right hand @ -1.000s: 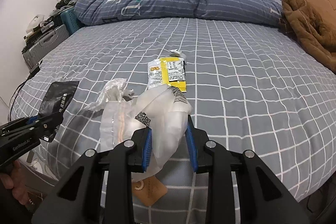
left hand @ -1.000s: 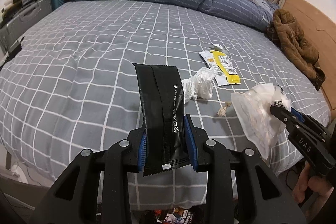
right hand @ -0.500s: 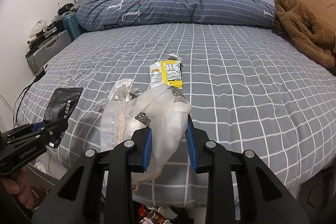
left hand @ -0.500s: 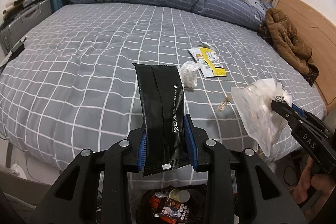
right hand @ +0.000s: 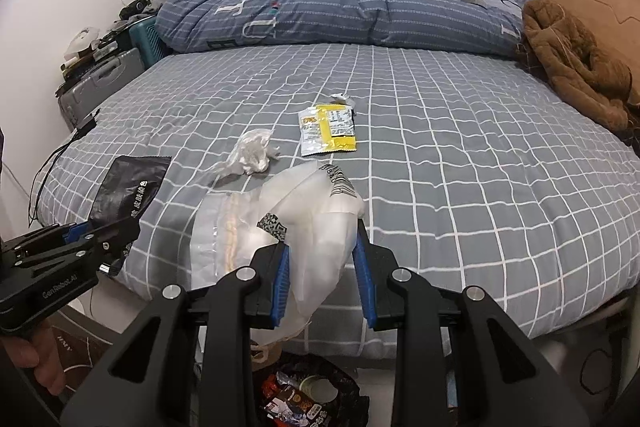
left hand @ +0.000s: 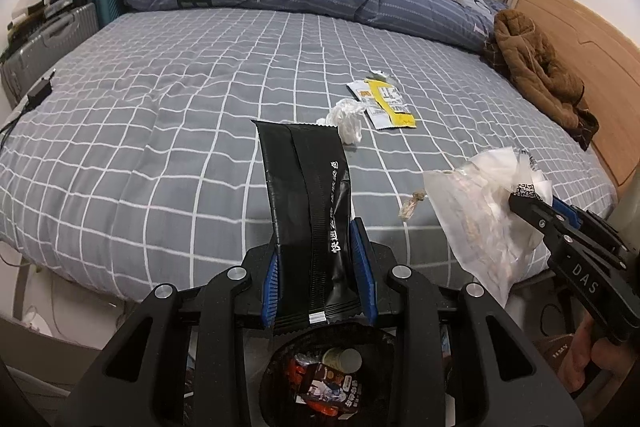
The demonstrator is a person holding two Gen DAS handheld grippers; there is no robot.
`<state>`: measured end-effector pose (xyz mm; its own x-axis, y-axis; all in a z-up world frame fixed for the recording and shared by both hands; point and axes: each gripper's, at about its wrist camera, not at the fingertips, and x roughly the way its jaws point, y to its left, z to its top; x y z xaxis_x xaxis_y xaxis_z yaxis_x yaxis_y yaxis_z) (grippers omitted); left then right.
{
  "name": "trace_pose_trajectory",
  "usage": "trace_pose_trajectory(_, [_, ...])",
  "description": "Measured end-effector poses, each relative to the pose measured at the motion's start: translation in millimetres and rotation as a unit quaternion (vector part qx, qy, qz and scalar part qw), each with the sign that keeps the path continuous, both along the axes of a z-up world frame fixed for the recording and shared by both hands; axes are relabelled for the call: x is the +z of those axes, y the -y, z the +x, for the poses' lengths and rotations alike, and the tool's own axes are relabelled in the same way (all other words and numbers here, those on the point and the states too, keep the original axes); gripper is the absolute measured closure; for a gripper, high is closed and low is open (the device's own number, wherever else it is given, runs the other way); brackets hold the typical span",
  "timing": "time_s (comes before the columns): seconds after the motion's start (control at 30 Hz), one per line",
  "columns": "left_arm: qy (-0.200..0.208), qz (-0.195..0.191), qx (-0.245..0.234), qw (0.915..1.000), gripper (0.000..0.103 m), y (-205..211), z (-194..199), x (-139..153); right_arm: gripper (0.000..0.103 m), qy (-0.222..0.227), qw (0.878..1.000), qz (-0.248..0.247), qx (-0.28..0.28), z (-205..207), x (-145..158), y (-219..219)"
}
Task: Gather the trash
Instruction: 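Carry the black packet and white plastic bag down over the trash bin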
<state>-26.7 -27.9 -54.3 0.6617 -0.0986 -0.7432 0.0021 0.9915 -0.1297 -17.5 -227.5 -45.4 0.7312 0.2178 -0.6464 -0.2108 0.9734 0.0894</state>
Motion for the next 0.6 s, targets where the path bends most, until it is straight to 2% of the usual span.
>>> trace_pose_trajectory(0.6, [-0.018,0.005,-0.008,0.9998,0.072,8,-45,-16,0.076,-0.018,1.000,-0.002,0.003,-44,-9,-6])
